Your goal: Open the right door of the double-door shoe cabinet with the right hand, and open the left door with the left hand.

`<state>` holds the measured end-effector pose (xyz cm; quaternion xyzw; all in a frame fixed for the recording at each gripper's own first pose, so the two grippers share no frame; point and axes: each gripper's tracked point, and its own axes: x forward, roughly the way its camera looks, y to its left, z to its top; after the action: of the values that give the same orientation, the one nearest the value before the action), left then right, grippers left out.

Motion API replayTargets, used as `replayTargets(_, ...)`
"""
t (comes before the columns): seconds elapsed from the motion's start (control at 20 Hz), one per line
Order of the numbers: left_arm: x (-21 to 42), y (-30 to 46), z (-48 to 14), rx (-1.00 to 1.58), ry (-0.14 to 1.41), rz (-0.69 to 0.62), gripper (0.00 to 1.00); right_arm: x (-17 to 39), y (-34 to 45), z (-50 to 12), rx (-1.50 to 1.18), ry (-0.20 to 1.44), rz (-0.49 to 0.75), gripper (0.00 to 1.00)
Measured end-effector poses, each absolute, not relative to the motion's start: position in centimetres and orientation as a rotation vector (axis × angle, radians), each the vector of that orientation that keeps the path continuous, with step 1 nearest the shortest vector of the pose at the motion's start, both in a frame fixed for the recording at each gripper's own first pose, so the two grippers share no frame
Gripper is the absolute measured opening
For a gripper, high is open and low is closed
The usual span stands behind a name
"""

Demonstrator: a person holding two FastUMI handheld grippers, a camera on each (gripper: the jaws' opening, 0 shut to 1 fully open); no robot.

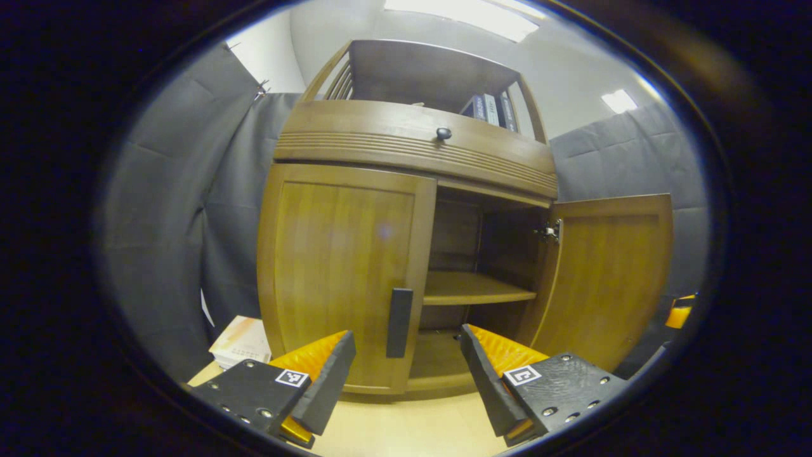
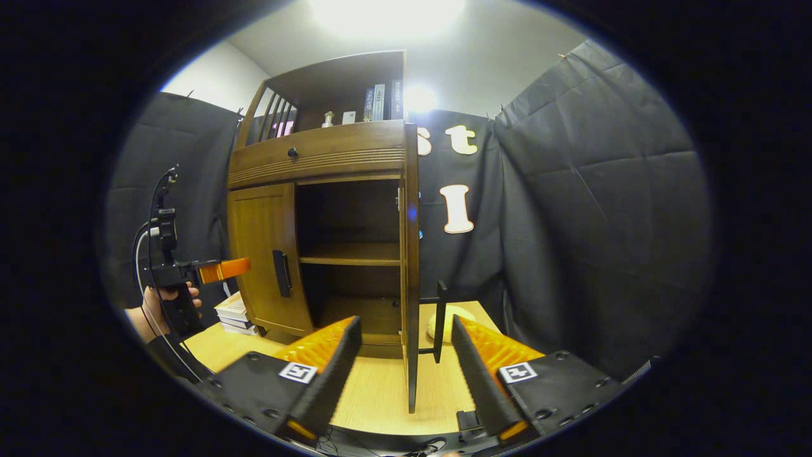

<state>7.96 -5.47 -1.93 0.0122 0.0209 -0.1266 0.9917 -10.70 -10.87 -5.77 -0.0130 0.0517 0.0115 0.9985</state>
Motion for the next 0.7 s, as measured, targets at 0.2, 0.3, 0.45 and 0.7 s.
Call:
replayTargets(0.2,11.0,-5.1,-2.1,0.052,0.038,-0.236,0.96,-11.0,-8.1,-5.8,-0.015,0.108,0.049,0.99)
replayTargets(0.3,12.5,-5.5,-2.8,0.053,0.044,-0.233,0.96,-10.8,-6.9,-5.7,-0.008,0.107,0.064,0.99)
replayTargets(0.45,14.0,-6.4,-4.0,0.056,0.062,-0.241,0.96,-9.9,-5.1,-5.6,0.006,0.106,0.089,0.99)
replayTargets(0.7,16.9,-7.4,-5.2,0.08,0.074,-0.221,0.96,-8.5,-2.9,-5.1,0.014,0.098,0.121,0.96)
